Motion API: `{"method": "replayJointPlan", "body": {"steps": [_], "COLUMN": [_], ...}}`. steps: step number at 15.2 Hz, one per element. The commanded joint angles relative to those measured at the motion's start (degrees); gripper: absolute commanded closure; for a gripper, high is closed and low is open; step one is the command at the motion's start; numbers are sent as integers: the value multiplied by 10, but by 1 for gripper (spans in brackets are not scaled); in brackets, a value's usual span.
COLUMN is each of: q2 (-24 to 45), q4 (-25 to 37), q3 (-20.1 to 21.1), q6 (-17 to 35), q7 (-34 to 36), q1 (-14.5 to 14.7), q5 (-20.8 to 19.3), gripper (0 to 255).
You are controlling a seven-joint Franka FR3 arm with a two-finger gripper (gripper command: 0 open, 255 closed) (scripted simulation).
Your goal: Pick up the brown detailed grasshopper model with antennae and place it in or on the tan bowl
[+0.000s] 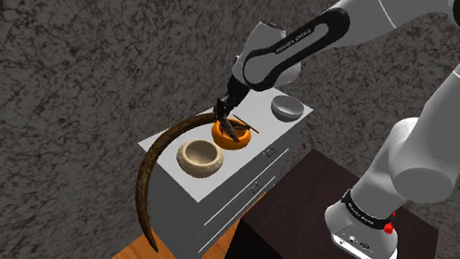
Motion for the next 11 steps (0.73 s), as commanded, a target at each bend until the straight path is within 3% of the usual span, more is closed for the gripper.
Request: {"method": "replayJointPlan", "body": {"steps": [1,5,11], "q2": [5,21,61], "q4": [9,30,24], "q3": [15,42,46], "q6": [1,2,48], "q7": [48,144,129], "q1": [16,51,51], "q5": [-18,-55,-39], "gripper": [255,255,255]}}
